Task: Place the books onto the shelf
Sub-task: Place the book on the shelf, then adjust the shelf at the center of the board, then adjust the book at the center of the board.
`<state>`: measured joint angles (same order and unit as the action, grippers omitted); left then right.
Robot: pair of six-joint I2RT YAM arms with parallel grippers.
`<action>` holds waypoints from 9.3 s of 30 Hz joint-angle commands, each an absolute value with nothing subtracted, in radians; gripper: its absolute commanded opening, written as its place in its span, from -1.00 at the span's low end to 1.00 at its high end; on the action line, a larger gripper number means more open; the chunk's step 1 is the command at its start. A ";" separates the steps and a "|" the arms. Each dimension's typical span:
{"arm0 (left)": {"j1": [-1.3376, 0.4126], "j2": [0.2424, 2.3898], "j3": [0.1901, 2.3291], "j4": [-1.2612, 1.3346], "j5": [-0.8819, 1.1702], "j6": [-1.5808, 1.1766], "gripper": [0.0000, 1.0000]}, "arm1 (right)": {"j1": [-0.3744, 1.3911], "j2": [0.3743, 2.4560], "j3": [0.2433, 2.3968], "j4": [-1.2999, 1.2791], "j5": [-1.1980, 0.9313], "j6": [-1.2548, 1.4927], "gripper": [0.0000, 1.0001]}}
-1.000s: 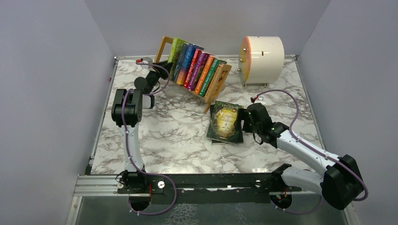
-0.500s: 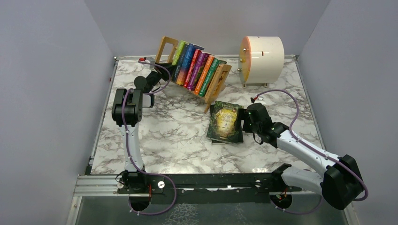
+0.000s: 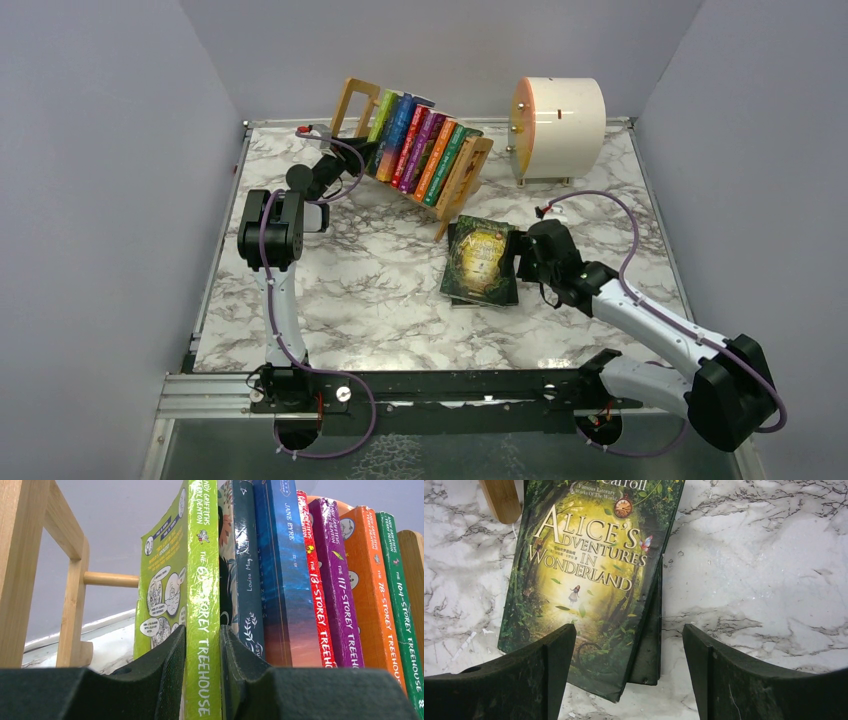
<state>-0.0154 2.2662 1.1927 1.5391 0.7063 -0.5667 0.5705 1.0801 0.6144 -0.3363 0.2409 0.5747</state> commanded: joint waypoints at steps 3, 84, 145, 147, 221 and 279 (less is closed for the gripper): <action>-0.023 2.243 1.158 1.787 0.840 -0.593 -1.00 | 0.571 1.056 0.615 -0.302 0.225 0.580 0.55; 0.033 2.105 1.225 1.372 0.252 -0.361 0.37 | 0.571 1.031 0.599 -0.295 0.214 0.560 0.55; 0.050 2.209 1.251 1.245 0.295 -0.359 -0.91 | 0.570 1.021 0.602 -0.308 0.227 0.568 0.55; 0.051 2.194 1.223 1.261 0.280 -0.361 -0.93 | 0.571 1.018 0.601 -0.308 0.226 0.568 0.55; 0.032 1.556 0.610 1.658 0.486 -1.123 0.98 | 0.570 1.101 0.758 -0.352 0.260 0.567 0.83; -0.719 1.358 0.645 0.280 -0.385 -0.527 0.98 | 0.390 1.968 1.298 -0.364 0.054 0.344 0.71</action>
